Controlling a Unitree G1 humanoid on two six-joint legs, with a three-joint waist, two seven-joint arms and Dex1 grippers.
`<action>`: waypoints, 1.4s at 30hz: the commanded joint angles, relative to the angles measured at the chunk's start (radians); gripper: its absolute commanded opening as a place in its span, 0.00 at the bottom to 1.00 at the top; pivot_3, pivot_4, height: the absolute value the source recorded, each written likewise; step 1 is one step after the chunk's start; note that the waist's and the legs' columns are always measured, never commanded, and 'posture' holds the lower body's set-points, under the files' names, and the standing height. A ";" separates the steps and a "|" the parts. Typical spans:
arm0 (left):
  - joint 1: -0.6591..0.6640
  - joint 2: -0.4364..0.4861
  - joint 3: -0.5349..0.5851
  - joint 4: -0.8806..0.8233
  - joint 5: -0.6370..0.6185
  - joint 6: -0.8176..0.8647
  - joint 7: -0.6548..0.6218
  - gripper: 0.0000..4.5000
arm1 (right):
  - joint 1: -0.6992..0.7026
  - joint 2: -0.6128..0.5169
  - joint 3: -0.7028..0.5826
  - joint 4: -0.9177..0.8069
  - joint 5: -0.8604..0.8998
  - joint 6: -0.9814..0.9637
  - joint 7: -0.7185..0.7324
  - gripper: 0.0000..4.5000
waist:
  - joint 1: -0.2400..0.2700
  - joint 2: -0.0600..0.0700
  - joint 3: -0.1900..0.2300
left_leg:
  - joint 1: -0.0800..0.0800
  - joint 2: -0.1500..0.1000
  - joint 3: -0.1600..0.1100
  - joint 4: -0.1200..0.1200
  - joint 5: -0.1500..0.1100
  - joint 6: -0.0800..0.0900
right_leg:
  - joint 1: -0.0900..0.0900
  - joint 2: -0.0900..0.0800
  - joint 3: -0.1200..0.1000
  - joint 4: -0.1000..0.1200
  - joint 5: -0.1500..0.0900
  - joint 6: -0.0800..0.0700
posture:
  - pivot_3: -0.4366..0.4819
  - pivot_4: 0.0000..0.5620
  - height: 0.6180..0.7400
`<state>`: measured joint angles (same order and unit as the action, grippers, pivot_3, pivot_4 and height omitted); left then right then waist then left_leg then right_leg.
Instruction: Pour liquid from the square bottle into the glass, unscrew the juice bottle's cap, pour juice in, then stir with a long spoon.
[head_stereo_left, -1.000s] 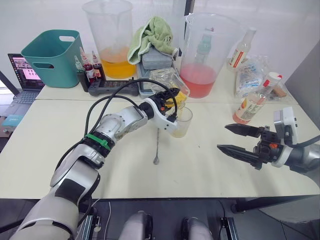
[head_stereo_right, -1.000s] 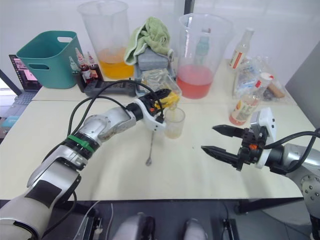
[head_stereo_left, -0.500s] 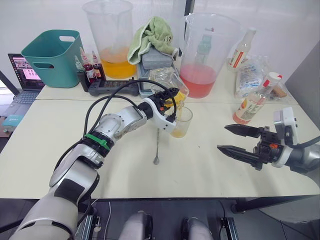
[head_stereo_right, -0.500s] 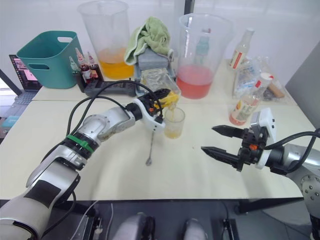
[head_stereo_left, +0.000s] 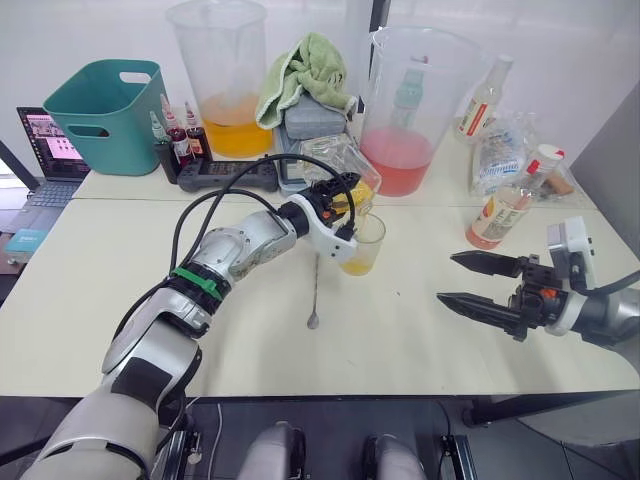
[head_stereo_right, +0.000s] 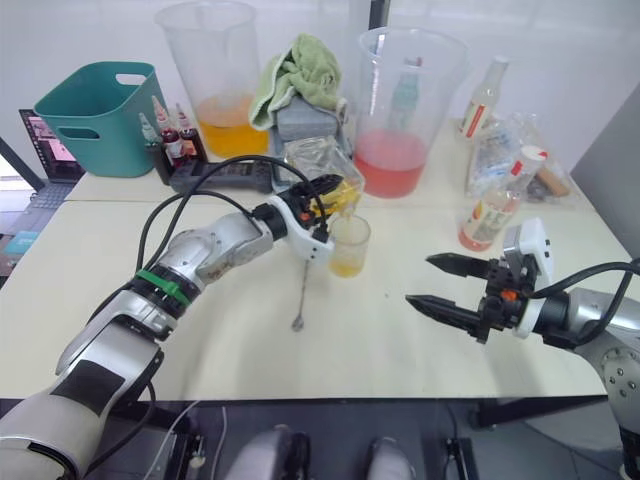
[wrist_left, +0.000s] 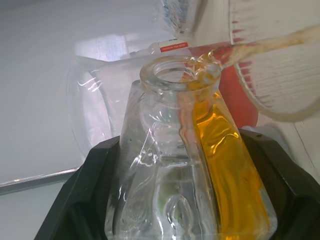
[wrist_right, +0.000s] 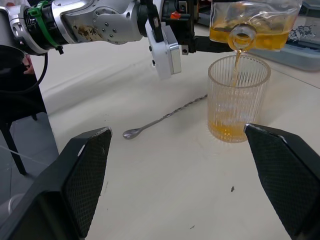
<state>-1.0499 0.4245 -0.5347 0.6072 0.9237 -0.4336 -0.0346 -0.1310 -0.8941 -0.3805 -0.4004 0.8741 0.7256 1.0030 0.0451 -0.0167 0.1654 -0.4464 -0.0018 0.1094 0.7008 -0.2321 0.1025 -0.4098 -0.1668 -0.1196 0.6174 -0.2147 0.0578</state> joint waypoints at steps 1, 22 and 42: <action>-0.031 -0.005 0.093 -0.057 -0.106 0.026 -0.013 0.62 | -0.021 -0.011 -0.008 -0.003 -0.001 -0.025 0.014 1.00 | -0.002 0.000 0.000 | 0.000 0.000 0.000 0.000 0.000 0.000 | 0.000 0.000 0.000 0.001 0.000 0.000 | 0.48 0.27 0.99; 0.090 -0.202 0.637 -0.379 -0.917 0.752 -0.245 0.62 | -0.159 -0.024 0.089 0.102 -0.052 -0.029 0.115 1.00 | -0.010 0.000 0.000 | 0.000 0.000 0.000 0.004 0.000 -0.001 | -0.001 0.000 0.001 0.010 0.000 0.000 | 0.48 0.27 0.99; 0.229 -0.218 0.727 -0.466 -1.025 0.996 -0.102 0.62 | -0.250 -0.021 0.160 0.177 -0.099 -0.041 0.183 1.00 | -0.004 -0.001 0.000 | 0.001 0.000 -0.002 0.004 0.001 -0.002 | 0.002 0.001 0.000 0.009 0.000 0.000 | 0.48 0.27 0.99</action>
<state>-0.8088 0.1946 0.2055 0.2092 -0.1027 0.6072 -0.1403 -0.3628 -0.9017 -0.2061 -0.2173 0.7768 0.7070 1.1778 0.0413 -0.0176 0.1659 -0.4458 -0.0021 0.1077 0.7052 -0.2311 0.1005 -0.4079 -0.1654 -0.1198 0.6262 -0.2146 0.0580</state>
